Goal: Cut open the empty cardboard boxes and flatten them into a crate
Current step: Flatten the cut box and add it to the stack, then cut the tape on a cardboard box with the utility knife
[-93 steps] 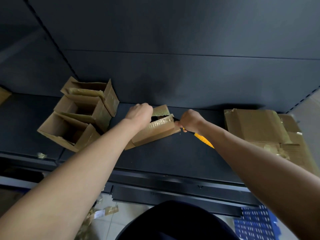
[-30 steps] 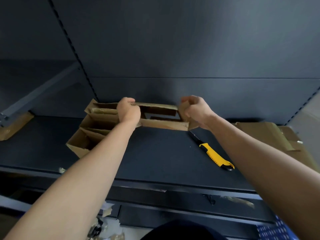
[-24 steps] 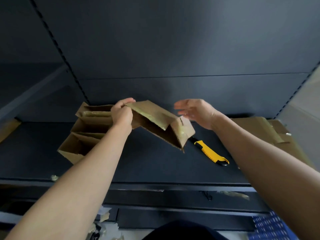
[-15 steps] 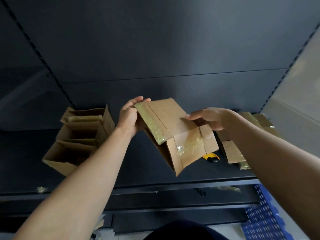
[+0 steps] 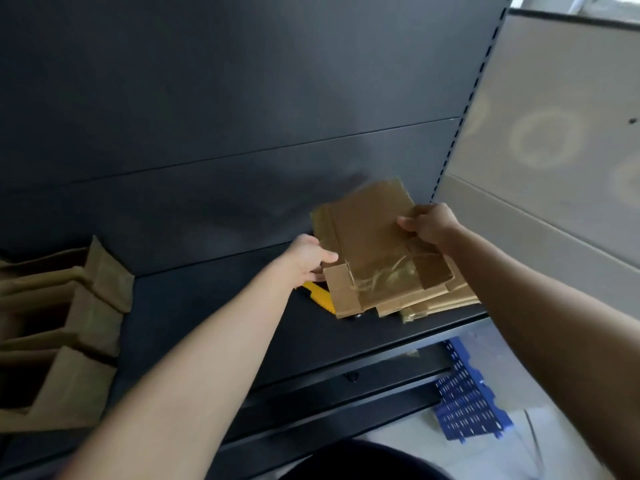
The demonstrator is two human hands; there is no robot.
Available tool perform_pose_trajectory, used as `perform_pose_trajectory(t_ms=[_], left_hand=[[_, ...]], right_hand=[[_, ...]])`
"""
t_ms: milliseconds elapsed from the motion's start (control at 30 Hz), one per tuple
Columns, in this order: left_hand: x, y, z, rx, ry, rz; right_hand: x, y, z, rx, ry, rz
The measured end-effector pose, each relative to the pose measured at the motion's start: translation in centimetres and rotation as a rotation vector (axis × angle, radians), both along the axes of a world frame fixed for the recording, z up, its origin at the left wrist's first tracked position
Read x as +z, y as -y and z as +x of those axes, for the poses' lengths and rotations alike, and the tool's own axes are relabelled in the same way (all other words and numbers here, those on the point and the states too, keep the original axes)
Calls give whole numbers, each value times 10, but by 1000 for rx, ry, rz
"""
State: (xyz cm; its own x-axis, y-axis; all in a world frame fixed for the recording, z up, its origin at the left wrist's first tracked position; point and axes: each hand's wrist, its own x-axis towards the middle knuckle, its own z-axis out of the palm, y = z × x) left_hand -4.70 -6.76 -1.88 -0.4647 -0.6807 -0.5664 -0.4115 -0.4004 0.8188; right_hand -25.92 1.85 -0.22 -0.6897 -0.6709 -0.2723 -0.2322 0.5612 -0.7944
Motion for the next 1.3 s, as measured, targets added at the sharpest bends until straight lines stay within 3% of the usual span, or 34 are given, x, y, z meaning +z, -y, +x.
perform_pose_trajectory(t_ms=[200,333,500,733,900,1000,1100,1200,1300], left_hand=[[-24,-8,-44,-60,74,18],[-37,-6,-55,-66,149,6],[-36,7,-40,46,282,-233],[-17,20,62,306,540,-563],[-9,9,163,498,804,-676],[-5,-4,216,509,1014,-787],[-7,-13,256,528,1272,-817],[-12,-17,280,616,1331,-702],[-20,-18,297,576,1336,-629]], right_hand=[[-28,4,-34,86,-277,209],[-42,15,-37,64,-365,337],[-27,57,-17,206,-618,177],[-25,111,96,673,-511,3],[-52,121,168,971,-501,248],[-70,114,188,905,-647,560],[-86,112,195,848,-642,793],[-99,115,200,882,-643,839],[-103,110,205,827,-668,760]])
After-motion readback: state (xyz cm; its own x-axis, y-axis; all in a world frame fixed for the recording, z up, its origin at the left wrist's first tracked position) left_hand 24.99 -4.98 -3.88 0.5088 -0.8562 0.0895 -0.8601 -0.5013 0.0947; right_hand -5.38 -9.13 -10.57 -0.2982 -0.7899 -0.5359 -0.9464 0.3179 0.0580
